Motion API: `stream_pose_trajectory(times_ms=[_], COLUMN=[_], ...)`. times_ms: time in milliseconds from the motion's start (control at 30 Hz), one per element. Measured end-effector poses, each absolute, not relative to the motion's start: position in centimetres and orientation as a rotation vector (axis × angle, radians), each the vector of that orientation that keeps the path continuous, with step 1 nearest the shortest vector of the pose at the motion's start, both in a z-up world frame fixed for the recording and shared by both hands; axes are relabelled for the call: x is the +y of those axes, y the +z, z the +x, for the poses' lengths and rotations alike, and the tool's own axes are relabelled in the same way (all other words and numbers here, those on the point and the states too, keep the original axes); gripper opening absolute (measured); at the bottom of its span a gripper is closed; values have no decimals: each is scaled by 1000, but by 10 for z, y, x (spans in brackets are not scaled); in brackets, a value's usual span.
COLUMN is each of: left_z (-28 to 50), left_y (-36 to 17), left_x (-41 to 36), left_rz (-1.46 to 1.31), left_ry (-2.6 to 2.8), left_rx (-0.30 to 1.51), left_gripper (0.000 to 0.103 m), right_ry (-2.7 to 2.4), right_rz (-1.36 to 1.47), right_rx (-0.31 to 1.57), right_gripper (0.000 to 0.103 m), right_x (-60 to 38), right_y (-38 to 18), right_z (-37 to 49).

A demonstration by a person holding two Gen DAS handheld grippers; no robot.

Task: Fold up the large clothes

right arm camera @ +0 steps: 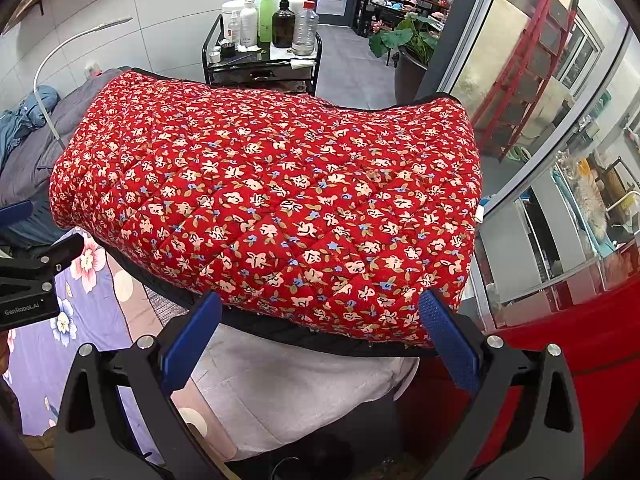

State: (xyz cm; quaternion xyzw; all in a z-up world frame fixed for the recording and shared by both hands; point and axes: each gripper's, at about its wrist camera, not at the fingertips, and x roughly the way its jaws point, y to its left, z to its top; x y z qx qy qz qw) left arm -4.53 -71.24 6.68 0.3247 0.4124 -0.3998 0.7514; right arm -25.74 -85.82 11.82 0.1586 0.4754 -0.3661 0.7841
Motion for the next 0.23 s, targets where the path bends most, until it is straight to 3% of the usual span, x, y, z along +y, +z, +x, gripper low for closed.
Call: stream_pose_trajectory(times_ms=[233], left_z=[-48], left_y=[67], left_x=[-713], left_rz=[720], left_ry=[-879], left_rx=[897], left_gripper=[97], right_ry=[-786], right_rz=[342], right_rx=[1029], right_gripper=[97], right_x=[-857], right_y=[117], right_z=[-256])
